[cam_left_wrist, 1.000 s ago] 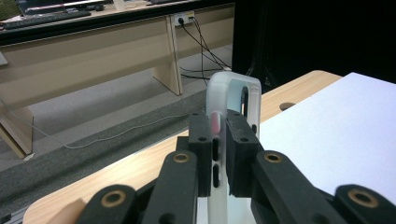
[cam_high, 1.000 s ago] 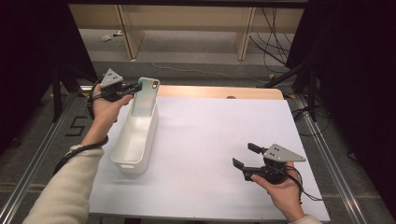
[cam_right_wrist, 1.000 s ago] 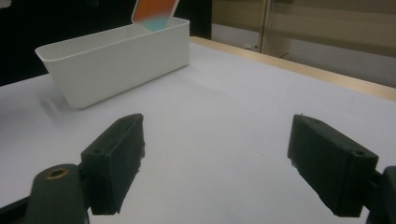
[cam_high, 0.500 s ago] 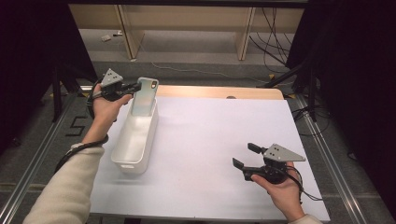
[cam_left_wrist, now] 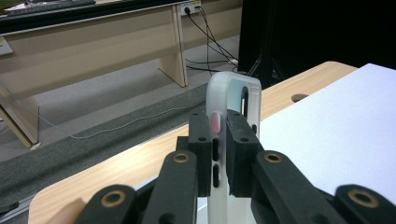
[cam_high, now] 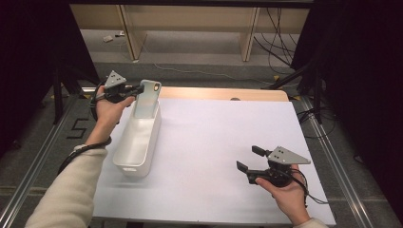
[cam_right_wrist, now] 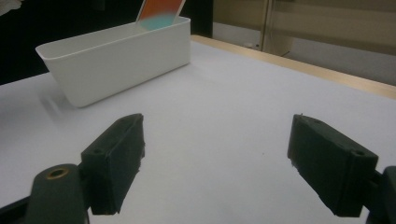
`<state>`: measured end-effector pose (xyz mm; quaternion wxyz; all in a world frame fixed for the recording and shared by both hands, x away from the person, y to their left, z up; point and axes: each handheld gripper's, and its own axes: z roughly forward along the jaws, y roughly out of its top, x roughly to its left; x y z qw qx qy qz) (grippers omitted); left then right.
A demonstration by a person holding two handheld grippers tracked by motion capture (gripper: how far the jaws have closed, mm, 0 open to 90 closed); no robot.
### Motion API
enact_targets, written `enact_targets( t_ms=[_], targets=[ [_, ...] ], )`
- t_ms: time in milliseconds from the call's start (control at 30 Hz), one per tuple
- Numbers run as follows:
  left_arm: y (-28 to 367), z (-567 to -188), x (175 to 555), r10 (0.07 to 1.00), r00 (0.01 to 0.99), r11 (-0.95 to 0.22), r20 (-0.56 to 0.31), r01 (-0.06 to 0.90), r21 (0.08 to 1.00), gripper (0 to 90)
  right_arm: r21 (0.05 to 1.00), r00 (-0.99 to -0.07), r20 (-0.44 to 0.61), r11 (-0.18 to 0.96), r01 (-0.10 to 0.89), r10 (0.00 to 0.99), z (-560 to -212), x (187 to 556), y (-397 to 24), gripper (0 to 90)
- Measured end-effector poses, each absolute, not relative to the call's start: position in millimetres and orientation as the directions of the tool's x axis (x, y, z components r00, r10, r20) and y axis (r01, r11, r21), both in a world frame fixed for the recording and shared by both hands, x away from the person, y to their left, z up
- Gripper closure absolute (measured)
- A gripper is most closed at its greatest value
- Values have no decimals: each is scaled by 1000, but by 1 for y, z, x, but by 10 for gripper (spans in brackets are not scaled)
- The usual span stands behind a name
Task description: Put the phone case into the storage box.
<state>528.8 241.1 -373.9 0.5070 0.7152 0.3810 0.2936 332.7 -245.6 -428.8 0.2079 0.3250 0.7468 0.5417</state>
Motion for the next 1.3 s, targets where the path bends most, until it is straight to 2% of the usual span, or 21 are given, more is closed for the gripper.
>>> enact_targets(
  t_ms=[167,233,300,1300],
  targets=[
    [242,-375,530,846,532,-196,37,246,949,823,927,-703,58,223,301,709,-427,330,-247,200],
    [242,-376,530,845,533,-198,39,246,949,823,938,-705,51,208,278,708,-428,332,-246,200],
    [242,-376,530,846,532,-198,39,246,949,823,927,-704,59,223,302,707,-427,330,-246,200],
    [242,-388,537,847,530,-210,36,271,939,822,940,-715,59,201,274,697,-430,333,-244,200]
  ],
)
